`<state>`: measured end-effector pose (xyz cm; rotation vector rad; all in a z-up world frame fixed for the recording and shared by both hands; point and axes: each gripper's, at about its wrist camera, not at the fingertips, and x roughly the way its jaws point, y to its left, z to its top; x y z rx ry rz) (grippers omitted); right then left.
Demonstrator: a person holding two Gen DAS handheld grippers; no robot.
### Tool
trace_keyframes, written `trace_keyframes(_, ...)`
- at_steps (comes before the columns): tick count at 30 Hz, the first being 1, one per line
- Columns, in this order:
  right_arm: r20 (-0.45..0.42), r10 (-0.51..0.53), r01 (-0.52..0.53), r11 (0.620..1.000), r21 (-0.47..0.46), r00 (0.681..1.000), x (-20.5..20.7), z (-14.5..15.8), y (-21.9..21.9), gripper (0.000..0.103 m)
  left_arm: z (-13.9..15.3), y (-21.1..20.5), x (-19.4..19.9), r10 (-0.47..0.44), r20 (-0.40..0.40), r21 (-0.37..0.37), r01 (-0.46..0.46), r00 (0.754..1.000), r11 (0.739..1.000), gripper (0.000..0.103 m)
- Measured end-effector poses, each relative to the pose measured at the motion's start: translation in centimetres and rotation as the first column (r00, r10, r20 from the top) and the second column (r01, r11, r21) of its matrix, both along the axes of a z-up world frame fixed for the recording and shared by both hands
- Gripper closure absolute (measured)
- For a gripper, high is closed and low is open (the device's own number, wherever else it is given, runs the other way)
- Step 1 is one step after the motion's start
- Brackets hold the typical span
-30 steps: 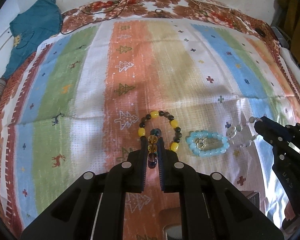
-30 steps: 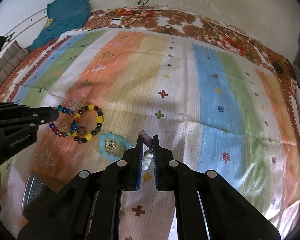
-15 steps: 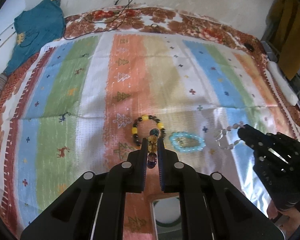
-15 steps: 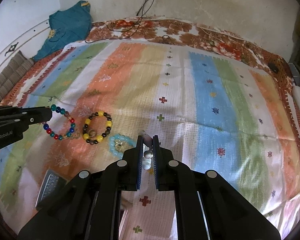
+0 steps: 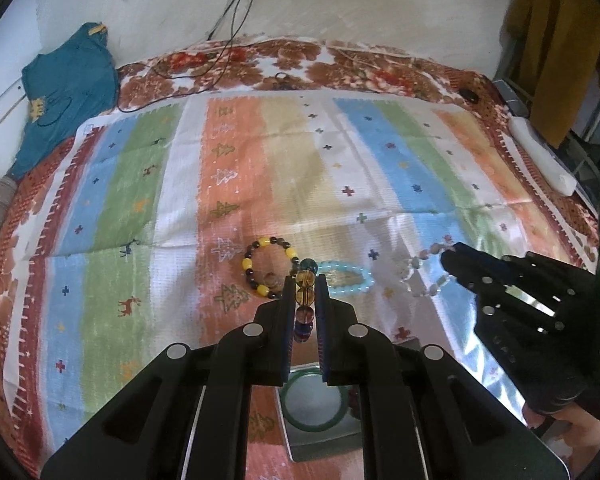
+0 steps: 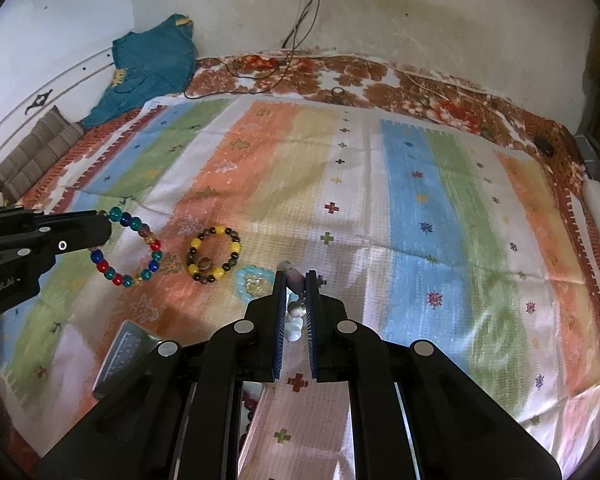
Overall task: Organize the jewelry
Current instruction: 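Lift both bracelets and carry them toward the silver tin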
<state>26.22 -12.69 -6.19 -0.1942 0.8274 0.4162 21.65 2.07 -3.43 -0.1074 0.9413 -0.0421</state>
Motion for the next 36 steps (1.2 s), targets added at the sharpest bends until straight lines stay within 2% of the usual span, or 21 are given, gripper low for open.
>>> trace_keyframes(16,0.008,0.049,-0.049,0.999,0.016,0.999,-3.5,1.1,0.6,0.093,1.3,-1.1,-3.2,-0.036,0.025,-0.014,0.036,0.999,0.999,0.094)
trace_keyframes(21,0.003,0.059,-0.059,0.998,0.026,0.998,-4.6,1.4,0.6,0.093,1.3,-0.9,-4.1,-0.039,0.017,-0.056,0.04,0.999,0.998,0.094)
trace_keyframes(36,-0.008,0.096,-0.096,0.995,0.023,0.995,-7.2,1.1,0.6,0.093,1.6,-2.3,-6.9,-0.075,0.026,-0.036,0.075,0.997,0.996,0.094)
